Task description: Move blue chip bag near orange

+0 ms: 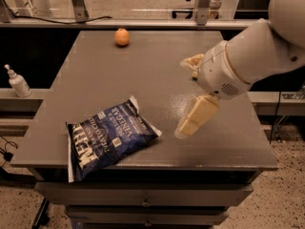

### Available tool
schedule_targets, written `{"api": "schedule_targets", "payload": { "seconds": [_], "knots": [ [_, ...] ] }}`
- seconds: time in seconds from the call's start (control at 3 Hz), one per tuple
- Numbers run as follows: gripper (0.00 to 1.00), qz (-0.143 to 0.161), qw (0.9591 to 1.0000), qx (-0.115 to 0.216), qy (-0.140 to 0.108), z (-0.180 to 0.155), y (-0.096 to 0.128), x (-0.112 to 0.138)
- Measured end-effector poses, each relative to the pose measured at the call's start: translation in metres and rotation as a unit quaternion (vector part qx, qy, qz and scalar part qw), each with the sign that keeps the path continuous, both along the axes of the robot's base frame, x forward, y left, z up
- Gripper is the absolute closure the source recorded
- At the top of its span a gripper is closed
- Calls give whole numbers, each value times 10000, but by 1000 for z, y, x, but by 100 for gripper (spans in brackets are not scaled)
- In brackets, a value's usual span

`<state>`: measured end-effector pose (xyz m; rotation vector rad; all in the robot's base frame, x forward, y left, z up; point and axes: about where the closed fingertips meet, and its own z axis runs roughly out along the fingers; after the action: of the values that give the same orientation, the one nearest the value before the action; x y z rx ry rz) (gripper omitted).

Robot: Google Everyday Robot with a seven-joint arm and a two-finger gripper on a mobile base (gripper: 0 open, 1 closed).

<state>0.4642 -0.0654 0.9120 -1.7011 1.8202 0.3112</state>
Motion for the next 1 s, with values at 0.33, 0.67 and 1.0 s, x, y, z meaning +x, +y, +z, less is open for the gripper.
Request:
{"api": "schedule_targets", "payload": {
  "seconds": [0.33, 0.67, 1.0],
  "knots": [
    [0, 155, 9997, 159, 39, -14, 22, 4],
    [0, 394, 9985, 329, 209, -40, 56, 5],
    [0, 520, 9965, 511, 398, -61, 82, -2]
  ]
}}
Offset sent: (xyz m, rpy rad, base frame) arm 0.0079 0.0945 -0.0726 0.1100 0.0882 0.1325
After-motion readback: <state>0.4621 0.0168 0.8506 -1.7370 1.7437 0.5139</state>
